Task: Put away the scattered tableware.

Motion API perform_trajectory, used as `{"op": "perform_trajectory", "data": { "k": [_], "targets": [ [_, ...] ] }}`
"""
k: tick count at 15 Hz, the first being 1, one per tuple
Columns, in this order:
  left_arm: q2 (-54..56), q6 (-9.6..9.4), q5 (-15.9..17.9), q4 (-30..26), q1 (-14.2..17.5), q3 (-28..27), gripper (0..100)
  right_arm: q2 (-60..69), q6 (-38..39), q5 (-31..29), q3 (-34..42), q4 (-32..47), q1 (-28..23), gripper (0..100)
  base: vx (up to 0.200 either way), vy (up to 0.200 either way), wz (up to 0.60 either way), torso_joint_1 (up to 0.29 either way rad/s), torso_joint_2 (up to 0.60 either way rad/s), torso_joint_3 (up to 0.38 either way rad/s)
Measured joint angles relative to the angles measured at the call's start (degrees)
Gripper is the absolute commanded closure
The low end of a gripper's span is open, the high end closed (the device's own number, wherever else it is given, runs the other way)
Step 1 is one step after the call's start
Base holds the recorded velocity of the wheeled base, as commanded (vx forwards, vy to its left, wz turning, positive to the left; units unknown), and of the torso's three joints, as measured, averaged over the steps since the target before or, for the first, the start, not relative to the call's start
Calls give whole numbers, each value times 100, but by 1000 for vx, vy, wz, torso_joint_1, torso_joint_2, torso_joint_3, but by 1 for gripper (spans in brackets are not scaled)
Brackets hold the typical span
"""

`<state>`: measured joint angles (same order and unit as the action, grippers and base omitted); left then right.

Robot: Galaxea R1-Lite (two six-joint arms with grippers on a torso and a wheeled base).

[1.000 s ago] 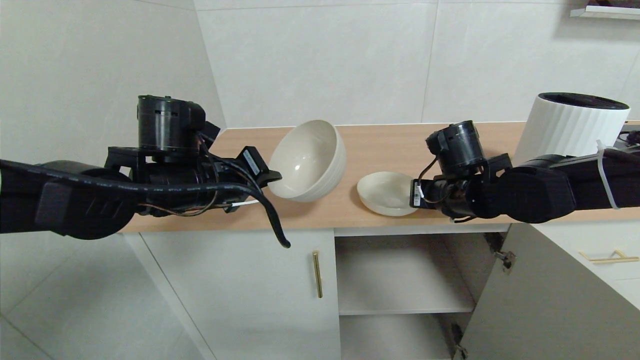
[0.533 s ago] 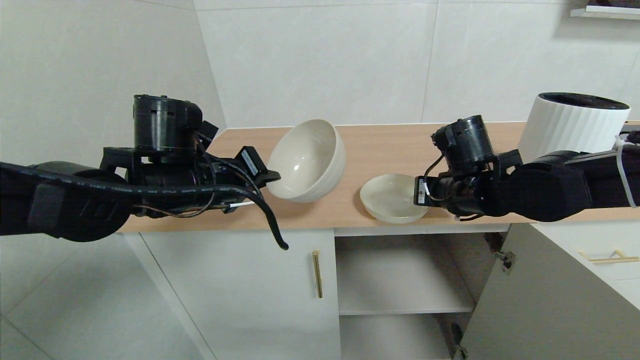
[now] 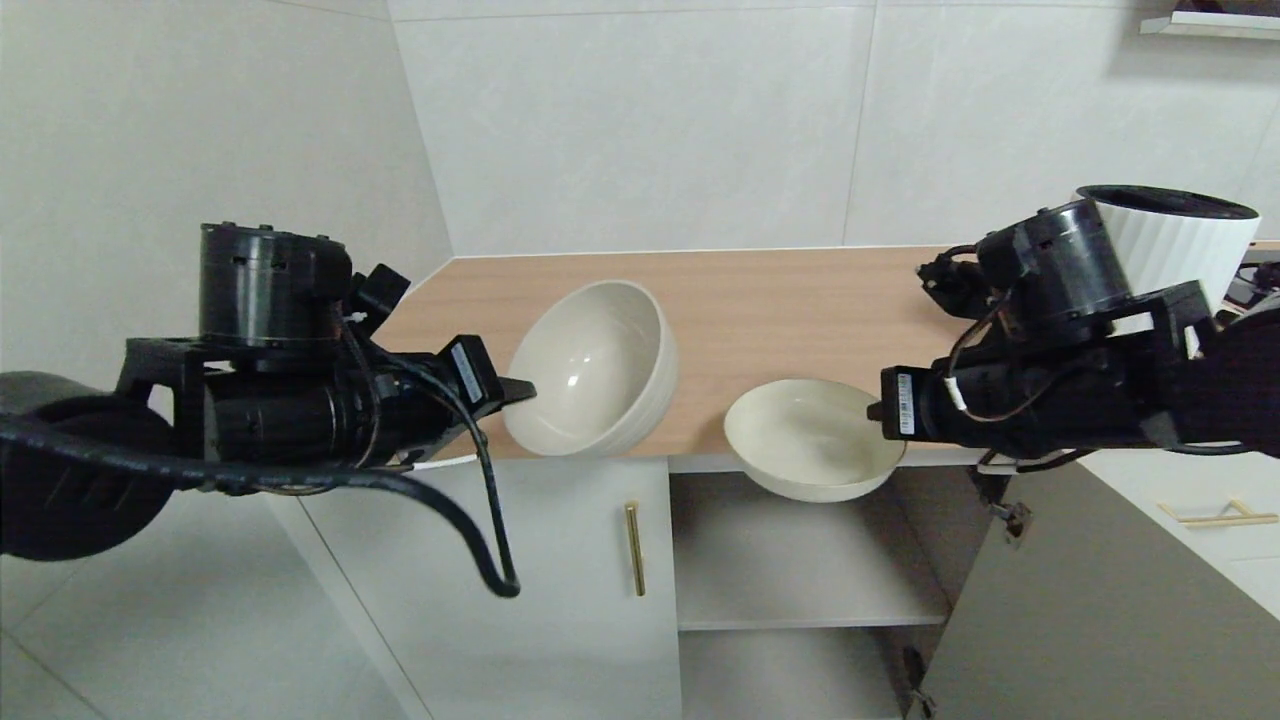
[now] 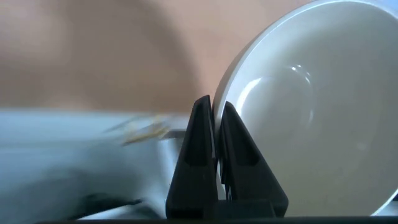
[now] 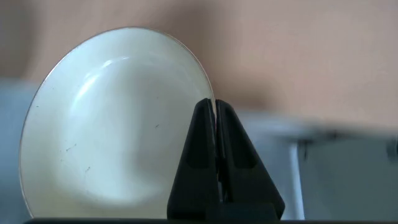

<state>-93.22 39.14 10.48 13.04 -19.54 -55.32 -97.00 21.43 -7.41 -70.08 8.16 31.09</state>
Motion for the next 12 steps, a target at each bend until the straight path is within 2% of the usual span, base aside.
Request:
{"op": "perform_trajectory", "data": {
  "k": [1, 2, 4, 8, 11, 12],
  "targets": [
    [138, -193, 2, 0, 9, 163, 100, 201, -1, 206, 29, 297, 0, 100, 0, 0, 0, 0, 0, 0],
    [246, -277, 11, -2, 12, 257, 100, 371, -11, 411, 57, 523, 0, 100, 0, 0, 0, 0, 0, 0],
    [378, -351, 21, -21, 9, 343, 100, 618, -83, 684, 173, 588, 0, 100, 0, 0, 0, 0, 0, 0],
    [436, -542, 148, -38, -35, 433, 100, 786, -252, 719, 346, 574, 0, 100, 0, 0, 0, 0, 0, 0],
    [433, -591, 347, -73, -79, 508, 100, 813, -255, 712, 369, 572, 0, 100, -200, 0, 0, 6, 2, 4],
    [428, -597, 350, -95, -83, 518, 100, 808, -255, 701, 372, 572, 0, 100, 0, 0, 0, 0, 0, 0]
  ]
}}
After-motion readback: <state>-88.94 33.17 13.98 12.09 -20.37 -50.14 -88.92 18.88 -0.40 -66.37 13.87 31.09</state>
